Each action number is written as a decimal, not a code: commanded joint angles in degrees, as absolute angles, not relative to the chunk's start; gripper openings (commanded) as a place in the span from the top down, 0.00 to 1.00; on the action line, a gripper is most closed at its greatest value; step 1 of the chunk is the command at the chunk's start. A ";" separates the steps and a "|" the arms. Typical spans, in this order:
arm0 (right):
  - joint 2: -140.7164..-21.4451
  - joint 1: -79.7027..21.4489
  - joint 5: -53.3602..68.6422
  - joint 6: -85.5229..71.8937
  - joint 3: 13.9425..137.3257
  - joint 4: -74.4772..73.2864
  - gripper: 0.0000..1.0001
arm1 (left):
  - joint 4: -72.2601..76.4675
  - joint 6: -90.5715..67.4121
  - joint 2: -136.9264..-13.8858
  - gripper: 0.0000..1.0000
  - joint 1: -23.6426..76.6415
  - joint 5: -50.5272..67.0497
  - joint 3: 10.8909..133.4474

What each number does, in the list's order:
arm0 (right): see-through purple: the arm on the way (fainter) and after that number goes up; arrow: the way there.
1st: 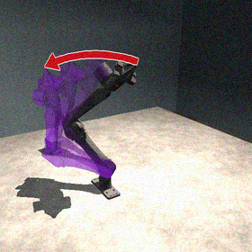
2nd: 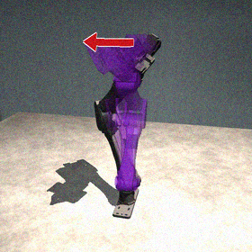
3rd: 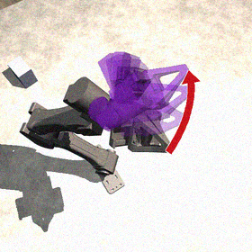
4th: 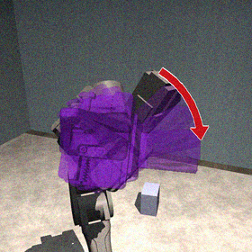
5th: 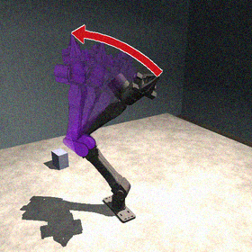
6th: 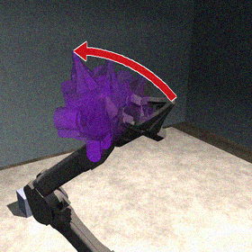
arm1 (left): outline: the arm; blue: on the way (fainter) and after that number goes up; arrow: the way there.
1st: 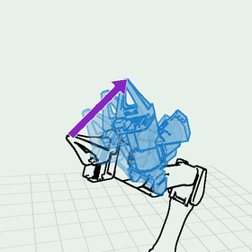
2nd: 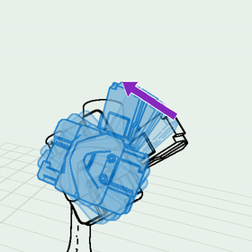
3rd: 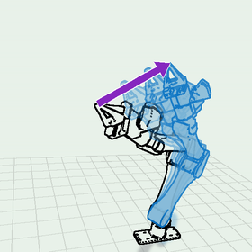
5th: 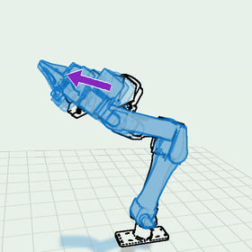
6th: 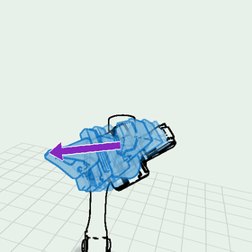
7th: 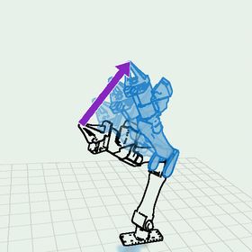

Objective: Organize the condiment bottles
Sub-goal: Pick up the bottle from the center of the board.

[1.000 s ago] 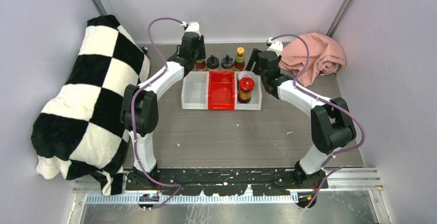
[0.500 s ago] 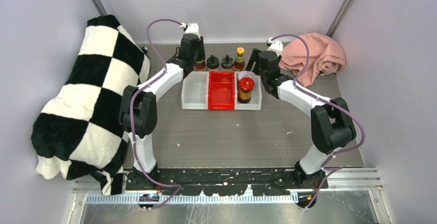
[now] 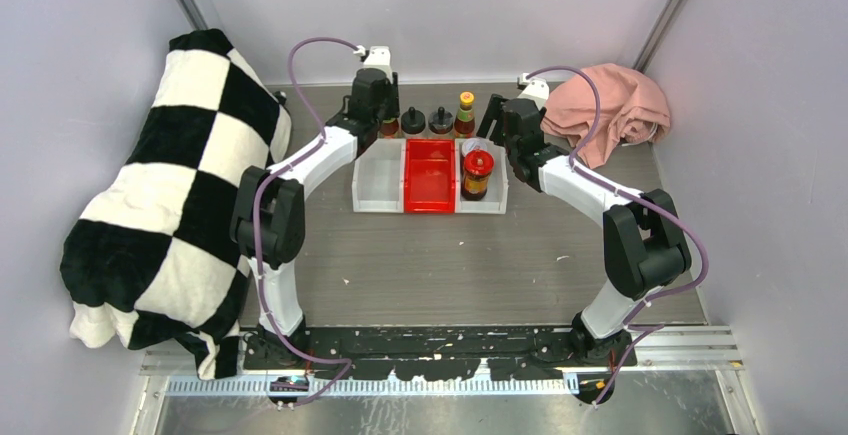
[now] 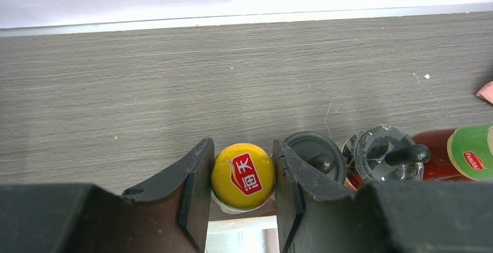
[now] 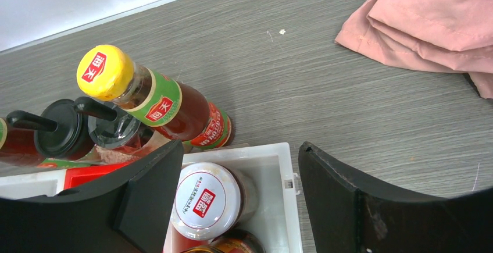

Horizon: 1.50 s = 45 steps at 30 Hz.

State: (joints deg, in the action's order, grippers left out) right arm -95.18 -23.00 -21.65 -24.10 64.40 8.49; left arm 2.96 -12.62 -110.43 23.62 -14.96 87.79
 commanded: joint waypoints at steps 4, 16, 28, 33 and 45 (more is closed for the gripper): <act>-93.40 -22.74 -21.21 -23.89 66.27 9.99 0.22 | 13.78 -9.89 -105.07 1.00 24.08 -17.01 88.35; -93.60 -22.72 -21.10 -23.68 67.09 9.76 0.22 | 16.87 -8.32 -104.41 1.00 24.17 -18.59 89.86; -93.99 -22.70 -21.00 -23.28 68.37 9.16 0.22 | 17.43 -6.63 -104.41 1.00 24.17 -19.44 93.07; -94.12 -22.70 -20.84 -23.25 68.47 8.98 0.22 | 17.13 -6.33 -104.76 1.00 24.17 -19.93 94.34; -94.13 -22.69 -20.85 -23.20 68.42 9.14 0.22 | 17.75 -4.99 -105.03 1.00 24.17 -20.78 96.03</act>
